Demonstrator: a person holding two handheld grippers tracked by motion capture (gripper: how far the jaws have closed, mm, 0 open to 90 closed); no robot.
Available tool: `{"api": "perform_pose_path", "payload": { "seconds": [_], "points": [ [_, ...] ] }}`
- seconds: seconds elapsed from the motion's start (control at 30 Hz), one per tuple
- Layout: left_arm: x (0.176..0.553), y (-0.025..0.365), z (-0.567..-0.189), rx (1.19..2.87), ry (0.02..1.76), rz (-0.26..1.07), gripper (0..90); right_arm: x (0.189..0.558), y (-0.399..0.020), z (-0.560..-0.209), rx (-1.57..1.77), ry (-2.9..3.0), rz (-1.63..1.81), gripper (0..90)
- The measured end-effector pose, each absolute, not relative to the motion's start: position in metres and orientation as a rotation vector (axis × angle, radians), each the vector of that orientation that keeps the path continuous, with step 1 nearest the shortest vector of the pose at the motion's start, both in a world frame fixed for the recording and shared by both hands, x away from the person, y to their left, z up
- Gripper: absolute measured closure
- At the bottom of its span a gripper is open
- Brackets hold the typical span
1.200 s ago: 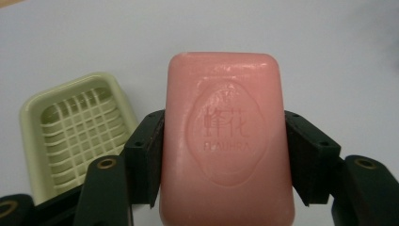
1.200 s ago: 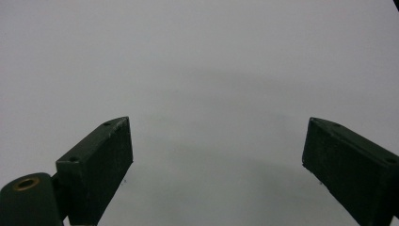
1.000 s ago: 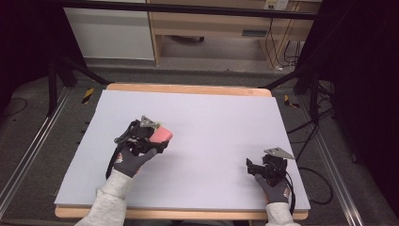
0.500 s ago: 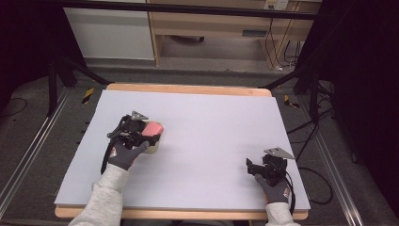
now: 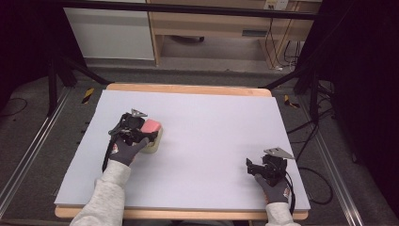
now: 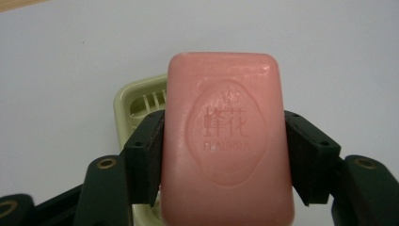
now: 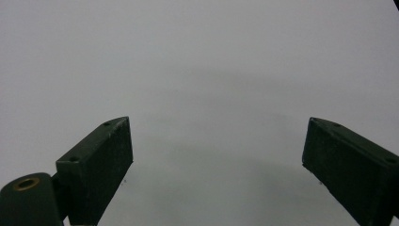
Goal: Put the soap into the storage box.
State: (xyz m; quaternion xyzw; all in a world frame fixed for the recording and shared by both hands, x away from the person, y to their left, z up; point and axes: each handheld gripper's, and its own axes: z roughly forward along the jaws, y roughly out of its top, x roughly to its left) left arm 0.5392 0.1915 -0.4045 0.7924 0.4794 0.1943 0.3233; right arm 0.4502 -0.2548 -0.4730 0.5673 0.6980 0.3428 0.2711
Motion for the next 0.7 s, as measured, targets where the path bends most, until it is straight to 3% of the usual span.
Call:
{"api": "perform_pose_path", "payload": {
  "seconds": [0.7],
  "points": [
    [0.557, 0.195, -0.431, 2.074, 1.336, 0.491, 37.4, 0.450, -0.255, -0.473, 1.526, 1.881, 0.923, 9.3]
  ]
}}
